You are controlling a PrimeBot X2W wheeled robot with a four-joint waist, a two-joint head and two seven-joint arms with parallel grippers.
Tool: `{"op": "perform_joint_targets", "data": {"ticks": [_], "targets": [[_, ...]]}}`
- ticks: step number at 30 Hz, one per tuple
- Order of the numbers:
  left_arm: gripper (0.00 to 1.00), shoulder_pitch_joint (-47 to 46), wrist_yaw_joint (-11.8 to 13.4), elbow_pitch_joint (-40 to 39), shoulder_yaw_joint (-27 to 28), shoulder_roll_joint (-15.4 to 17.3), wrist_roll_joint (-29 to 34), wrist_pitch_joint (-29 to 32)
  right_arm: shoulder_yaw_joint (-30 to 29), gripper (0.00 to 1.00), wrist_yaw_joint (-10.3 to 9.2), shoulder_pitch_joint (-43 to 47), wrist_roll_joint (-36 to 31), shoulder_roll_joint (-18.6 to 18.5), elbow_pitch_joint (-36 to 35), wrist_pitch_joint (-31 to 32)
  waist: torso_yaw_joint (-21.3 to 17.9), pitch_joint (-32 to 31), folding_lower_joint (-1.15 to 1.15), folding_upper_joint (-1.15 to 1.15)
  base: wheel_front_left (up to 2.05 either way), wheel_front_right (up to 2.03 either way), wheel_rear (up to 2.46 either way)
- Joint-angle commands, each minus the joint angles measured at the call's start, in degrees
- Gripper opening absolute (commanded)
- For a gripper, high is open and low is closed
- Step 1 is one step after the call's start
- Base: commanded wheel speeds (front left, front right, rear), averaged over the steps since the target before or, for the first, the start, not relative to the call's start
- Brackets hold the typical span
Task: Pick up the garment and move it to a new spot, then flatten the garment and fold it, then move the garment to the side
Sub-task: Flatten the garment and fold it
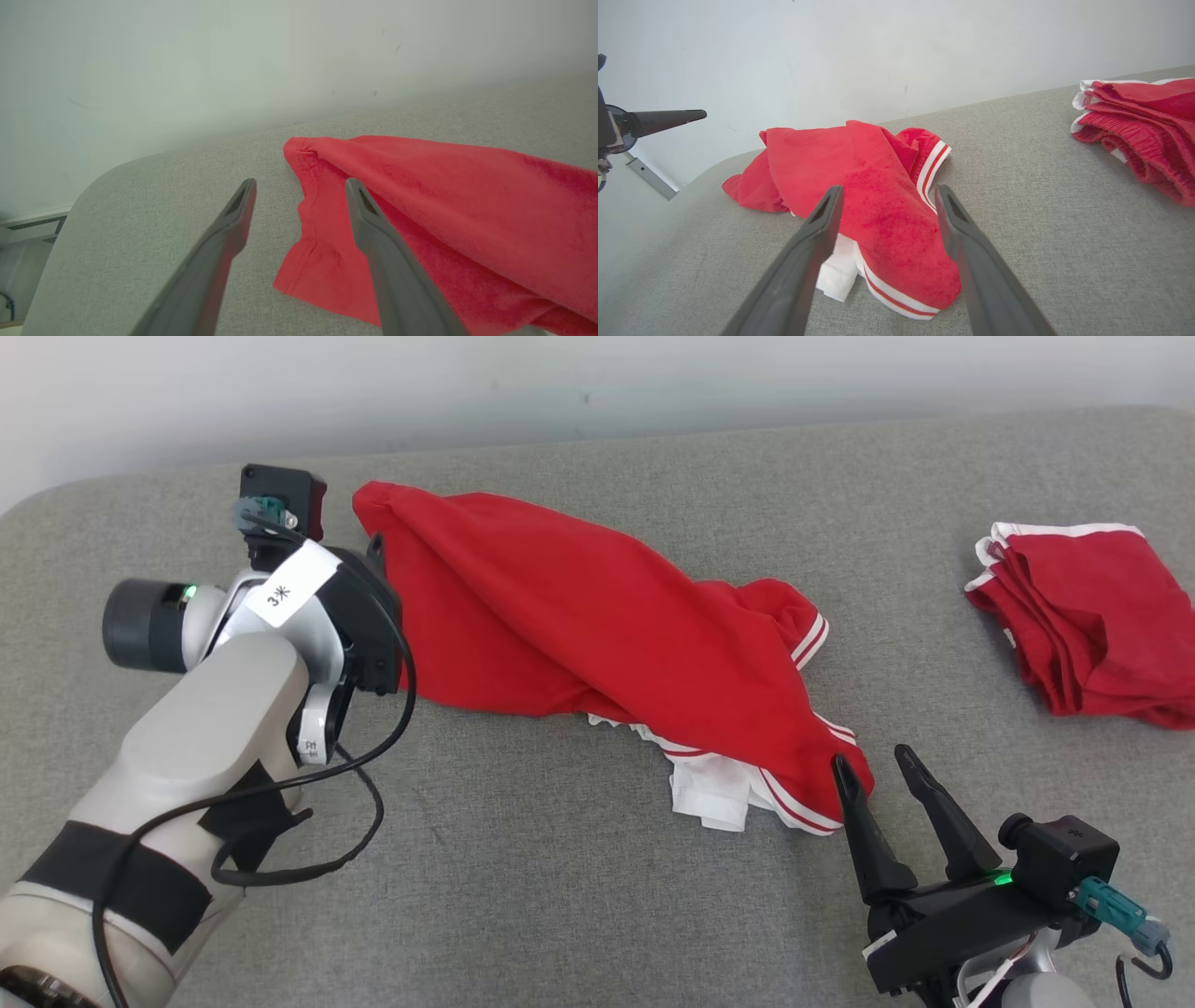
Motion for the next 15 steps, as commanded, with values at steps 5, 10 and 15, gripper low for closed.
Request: {"op": "perform_joint_targets", "data": {"ticks": [5,10,15], "targets": [[1.0,1.23,-2.27,1.62,-1.21,0.8,-0.65,2.33,-0.03,1.0,-0.01,0.52,-0.57,-0.13,-0.8,0.31,0.15,-0.13,0.0,0.0,0.0,0.0,0.0],[1.0,1.56,-2.83,3.02,-2.37,1.69,0.04,3.55,0.18,1.0,-0.01,0.59,-0.98,-0.14,-1.7,0.88,-0.44,0.93,0.0,0.0,0.0,0.0,0.0],[1.0,1.95,-3.32,4.32,-3.1,2.95,0.11,4.94,-0.22,1.0,-0.01,0.33,-1.35,-0.13,-2.58,1.31,-1.08,2.68,0.0,0.0,0.0,0.0,0.0]]}}
